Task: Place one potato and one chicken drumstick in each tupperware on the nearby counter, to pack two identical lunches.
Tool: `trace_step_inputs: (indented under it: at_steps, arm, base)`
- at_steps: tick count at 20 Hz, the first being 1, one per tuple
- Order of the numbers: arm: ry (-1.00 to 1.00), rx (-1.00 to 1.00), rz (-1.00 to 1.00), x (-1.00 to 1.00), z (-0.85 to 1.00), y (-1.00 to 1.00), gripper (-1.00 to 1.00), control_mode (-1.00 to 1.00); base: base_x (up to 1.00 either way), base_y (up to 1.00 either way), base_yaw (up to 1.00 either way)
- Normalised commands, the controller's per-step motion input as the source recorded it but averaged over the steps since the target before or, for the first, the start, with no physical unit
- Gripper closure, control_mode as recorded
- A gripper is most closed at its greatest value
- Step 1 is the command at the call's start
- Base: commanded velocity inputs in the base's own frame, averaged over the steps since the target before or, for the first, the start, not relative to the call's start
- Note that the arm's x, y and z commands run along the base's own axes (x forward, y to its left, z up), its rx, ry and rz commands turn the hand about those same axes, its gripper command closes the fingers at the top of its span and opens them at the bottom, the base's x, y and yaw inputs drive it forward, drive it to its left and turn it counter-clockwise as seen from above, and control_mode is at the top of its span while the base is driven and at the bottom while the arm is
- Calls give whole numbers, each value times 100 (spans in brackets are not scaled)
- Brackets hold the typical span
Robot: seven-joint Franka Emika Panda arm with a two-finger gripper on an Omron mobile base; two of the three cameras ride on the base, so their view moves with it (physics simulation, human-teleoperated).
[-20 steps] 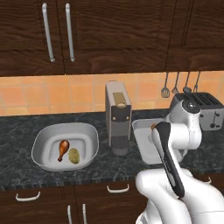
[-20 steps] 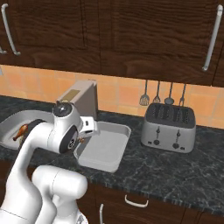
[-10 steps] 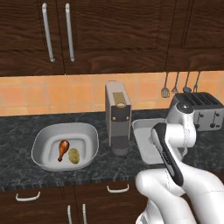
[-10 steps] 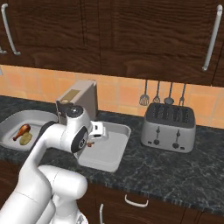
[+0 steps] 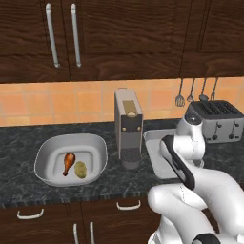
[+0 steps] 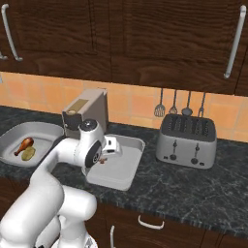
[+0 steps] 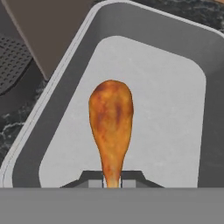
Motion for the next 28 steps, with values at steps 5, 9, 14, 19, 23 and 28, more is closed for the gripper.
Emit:
trace_step_inputs:
  at_steps: [5,9,14,19,23,28]
  arm:
    - [0,0,0,28,-35,0,100,-100]
    - [0,0,0,25,-27,0,100,-100]
    - [0,0,0,24,-28,0,100,-100]
    - [0,0,0,26,-34,0,-100,-100]
    - [-3,0,0,8,-6,-2,-100,-100]
    - [-19,0,0,-68,65,6,-100,-100]
  base:
    - [0,0,0]
    - [0,0,0]
    - [0,0,0]
    - [0,0,0]
    - [0,0,0]
    - [0,0,0]
